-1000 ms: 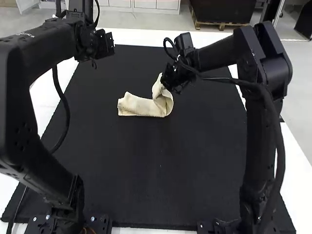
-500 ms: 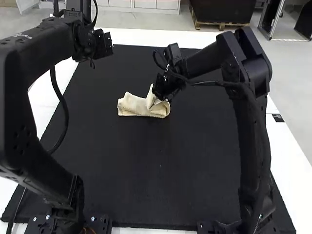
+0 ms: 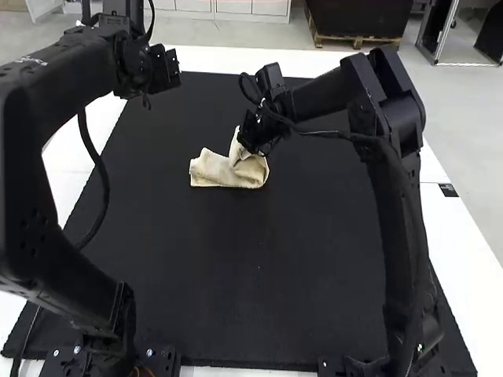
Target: Fold the towel.
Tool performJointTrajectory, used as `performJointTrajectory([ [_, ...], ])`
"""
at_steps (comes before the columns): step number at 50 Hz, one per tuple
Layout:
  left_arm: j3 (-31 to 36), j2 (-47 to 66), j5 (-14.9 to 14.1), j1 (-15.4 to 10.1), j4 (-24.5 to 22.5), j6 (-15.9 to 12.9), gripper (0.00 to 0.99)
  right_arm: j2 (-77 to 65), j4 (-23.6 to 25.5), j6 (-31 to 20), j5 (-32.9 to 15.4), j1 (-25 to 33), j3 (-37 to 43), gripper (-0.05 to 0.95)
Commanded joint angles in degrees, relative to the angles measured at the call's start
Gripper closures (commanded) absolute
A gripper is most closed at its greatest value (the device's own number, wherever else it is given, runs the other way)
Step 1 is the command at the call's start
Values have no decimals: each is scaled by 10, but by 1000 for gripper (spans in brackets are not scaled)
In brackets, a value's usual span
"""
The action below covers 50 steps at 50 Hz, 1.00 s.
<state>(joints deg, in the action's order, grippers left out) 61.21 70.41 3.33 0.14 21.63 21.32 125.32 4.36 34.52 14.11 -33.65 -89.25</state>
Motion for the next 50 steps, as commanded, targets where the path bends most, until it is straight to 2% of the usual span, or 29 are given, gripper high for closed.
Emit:
performJointTrajectory([
  [1,-7,-18,-10,8,-2,1,43,8,-4,5,-1,-21,-19,908],
  [50,-16,-27,-21,17,6,8,43,67,-5,7,-14,-57,-90,908],
])
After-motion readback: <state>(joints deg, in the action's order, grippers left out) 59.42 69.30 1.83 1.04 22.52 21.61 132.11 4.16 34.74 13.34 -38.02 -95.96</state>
